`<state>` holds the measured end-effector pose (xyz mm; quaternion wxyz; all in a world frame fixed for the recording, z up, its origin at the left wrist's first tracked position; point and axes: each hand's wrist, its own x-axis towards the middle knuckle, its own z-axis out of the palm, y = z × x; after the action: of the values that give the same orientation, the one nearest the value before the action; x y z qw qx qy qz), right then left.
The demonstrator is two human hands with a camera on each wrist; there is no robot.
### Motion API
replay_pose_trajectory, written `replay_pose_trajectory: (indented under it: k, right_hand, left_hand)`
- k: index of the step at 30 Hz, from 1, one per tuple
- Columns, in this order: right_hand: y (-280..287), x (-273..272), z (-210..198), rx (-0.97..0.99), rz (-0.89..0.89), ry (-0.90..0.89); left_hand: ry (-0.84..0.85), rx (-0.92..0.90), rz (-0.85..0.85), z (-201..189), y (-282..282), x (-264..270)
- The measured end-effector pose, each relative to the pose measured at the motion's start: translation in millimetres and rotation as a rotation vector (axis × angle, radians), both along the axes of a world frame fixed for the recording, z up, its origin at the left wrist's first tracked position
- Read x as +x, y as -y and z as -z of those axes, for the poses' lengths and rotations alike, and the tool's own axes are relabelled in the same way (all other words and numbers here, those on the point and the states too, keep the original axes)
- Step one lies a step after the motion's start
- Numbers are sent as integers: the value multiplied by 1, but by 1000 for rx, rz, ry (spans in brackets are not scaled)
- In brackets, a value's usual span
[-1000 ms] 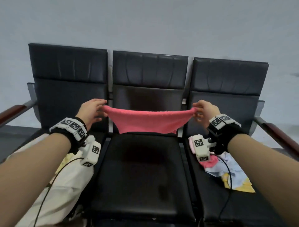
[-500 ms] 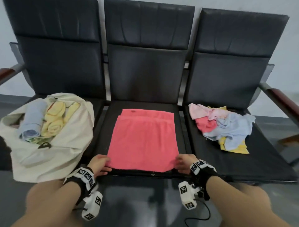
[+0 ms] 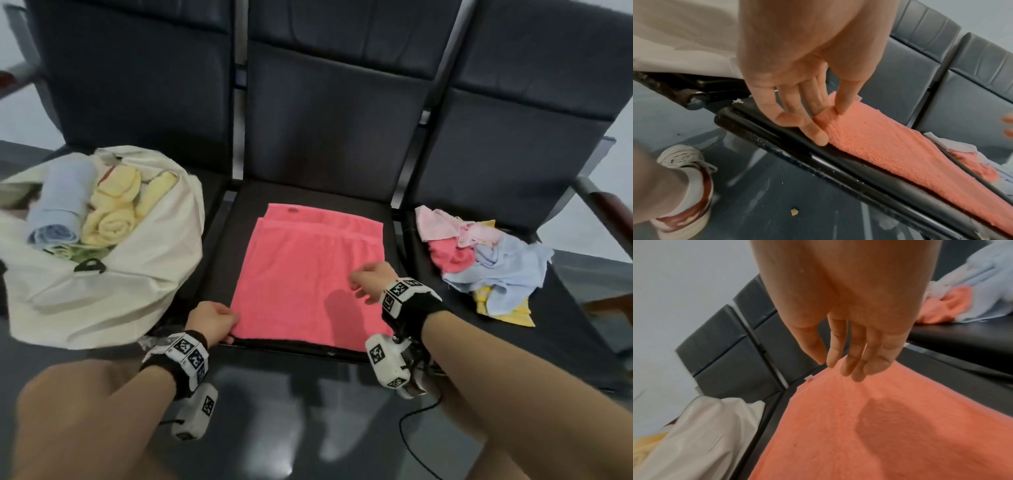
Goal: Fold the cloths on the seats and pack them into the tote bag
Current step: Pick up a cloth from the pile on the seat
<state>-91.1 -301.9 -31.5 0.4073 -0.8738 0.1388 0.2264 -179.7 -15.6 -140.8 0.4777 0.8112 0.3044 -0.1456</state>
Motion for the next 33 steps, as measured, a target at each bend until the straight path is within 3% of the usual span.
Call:
replay_pose_trajectory:
  k: [4,10,15,18,23,33]
  right_hand:
    - [-58,27,1,-36,-155,45]
    - [-125,72,30,-186,-250,134]
    - [-162,121,55,-310,-342,175]
    - [-185,142,68,-351,-382,250]
    - [-201,161,87,-434,-474,126]
    - [-209,166,107,-451,-353,192]
  left_hand:
    - [60,-4,18,9,-3,-1]
    - [145,-20,123,9,-7,5]
    - [87,192,346,4,-12,17]
    - [78,163,396,-1,-14,25]
    - [33,230,520,-4,-18,27]
    - [63,213,608,6,-25,17]
